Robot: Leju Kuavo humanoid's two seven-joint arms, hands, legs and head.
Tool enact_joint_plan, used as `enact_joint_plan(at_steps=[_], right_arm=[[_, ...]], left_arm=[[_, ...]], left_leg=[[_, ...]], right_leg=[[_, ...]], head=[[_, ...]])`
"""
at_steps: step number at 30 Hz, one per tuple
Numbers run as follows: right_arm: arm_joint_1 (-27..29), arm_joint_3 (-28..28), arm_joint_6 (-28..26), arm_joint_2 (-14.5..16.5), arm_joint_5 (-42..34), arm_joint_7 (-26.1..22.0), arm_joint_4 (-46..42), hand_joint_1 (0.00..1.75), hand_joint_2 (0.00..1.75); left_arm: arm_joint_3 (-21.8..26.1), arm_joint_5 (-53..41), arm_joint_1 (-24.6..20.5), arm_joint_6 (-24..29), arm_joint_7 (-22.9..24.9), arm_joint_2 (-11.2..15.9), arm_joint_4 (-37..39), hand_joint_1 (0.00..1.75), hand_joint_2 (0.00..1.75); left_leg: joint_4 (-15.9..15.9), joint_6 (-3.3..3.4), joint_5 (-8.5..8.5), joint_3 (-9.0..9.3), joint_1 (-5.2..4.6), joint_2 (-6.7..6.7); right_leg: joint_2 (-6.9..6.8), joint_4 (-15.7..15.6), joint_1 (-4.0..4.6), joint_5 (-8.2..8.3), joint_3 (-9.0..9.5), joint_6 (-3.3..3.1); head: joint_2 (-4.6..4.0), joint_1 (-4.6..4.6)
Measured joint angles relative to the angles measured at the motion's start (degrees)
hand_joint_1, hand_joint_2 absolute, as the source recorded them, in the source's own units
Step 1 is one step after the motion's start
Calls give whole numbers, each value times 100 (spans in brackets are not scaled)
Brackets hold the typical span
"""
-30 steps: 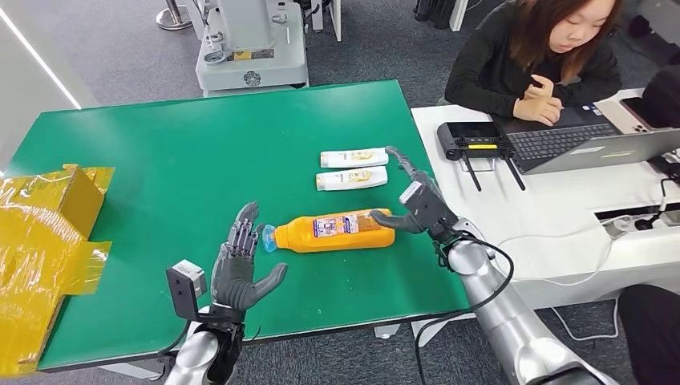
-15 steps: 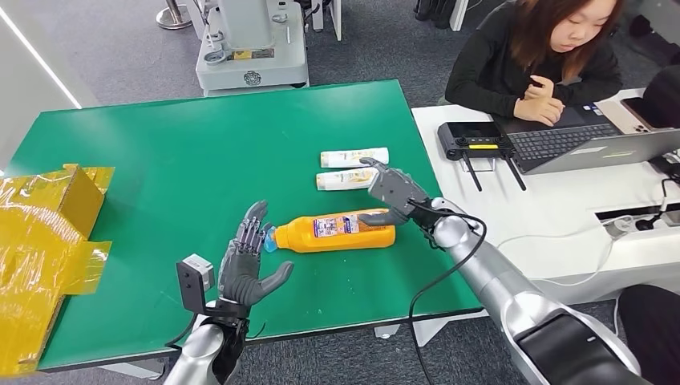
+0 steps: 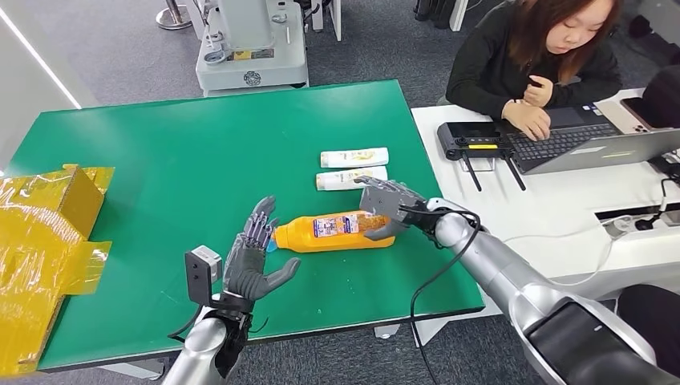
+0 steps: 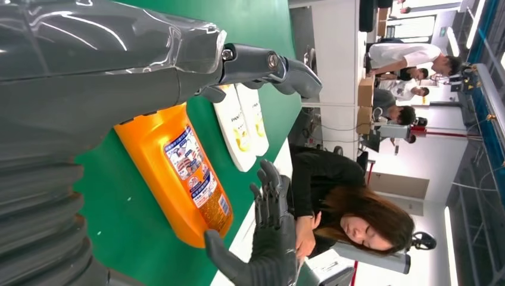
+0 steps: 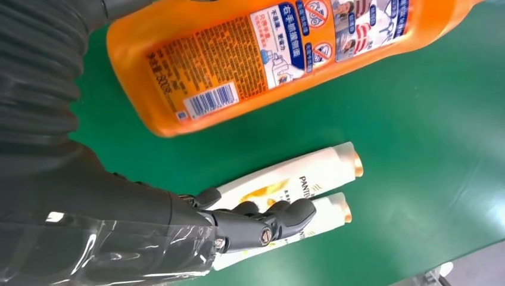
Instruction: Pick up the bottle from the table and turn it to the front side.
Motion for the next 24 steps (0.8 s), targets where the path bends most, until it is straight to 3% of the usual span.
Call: enact_joint_plan(at_steps=[10,18,24], right_arm=[[-515,436,-37,-98,-81,63,119,0,175],[-906,856,572,-35,-386,342,285,0,175],[-1031,1204,673,117,-403,457,409,0,175]], left_arm=[[1,-45,-121,52,-69,14,-9,0,175],[-2,19,-119,-155,100,-8,-96,0,175],[-5,80,-121,-211,84,-21,-103,0,175]], left_leg=[[0,0,0,0,0,1],[0,0,0,0,0,0],[0,0,0,0,0,0]], right_leg=[[1,1,0,0,0,0],[0,2,0,0,1,0],[0,2,1,0,1,0]], head=[[0,1],[0,1],[0,0]])
